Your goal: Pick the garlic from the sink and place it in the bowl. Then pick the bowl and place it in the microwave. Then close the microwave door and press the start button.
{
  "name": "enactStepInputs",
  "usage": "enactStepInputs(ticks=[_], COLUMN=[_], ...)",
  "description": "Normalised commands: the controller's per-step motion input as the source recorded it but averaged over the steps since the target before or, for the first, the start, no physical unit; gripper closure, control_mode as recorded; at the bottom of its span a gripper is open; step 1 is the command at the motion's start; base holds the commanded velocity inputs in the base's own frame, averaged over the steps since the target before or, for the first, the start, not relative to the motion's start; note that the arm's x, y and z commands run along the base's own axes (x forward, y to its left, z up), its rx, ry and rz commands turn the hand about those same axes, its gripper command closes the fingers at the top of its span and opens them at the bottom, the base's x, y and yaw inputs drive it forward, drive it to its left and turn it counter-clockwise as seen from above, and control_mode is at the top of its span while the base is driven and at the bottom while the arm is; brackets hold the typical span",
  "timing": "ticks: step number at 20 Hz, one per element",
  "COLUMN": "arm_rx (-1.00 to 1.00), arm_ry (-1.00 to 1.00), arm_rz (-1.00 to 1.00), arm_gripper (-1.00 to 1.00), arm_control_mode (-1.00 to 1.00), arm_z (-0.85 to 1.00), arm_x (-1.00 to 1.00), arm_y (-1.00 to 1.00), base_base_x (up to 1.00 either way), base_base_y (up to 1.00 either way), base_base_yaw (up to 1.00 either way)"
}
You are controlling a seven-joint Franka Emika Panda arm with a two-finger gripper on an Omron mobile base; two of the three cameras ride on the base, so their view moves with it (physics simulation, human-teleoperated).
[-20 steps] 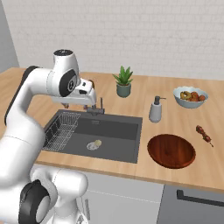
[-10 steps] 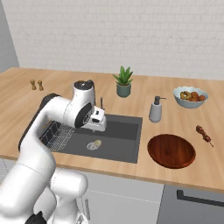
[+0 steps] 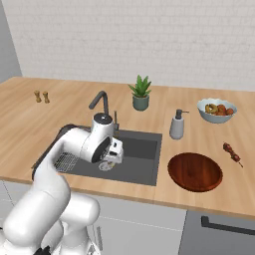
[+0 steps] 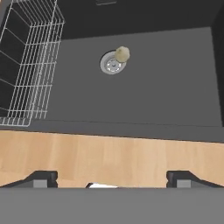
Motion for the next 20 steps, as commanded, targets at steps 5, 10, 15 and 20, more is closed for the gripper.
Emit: enactStepInputs(ticks=[5, 10, 15, 20], arm_rx=[0.0, 0.0, 0.0, 0.0], arm_ry=[0.06, 0.04, 0.01, 0.03], arm_rz=[0.0, 0.01, 0.01, 0.01], arm_gripper=[-1.0, -1.0, -1.0, -1.0], arm_control_mode=[-1.0, -1.0, -1.0, -1.0], arm_z=[-0.5, -0.36, -0.29, -0.3], arm_x=[0.43, 0.61, 0.61, 0.54], arm_y=[0.13, 0.26, 0.12, 0.02], base_base_x=[0.0, 0.0, 0.0, 0.0], base_base_y=[0.0, 0.0, 0.0, 0.0], base_base_yaw=[0.0, 0.0, 0.0, 0.0])
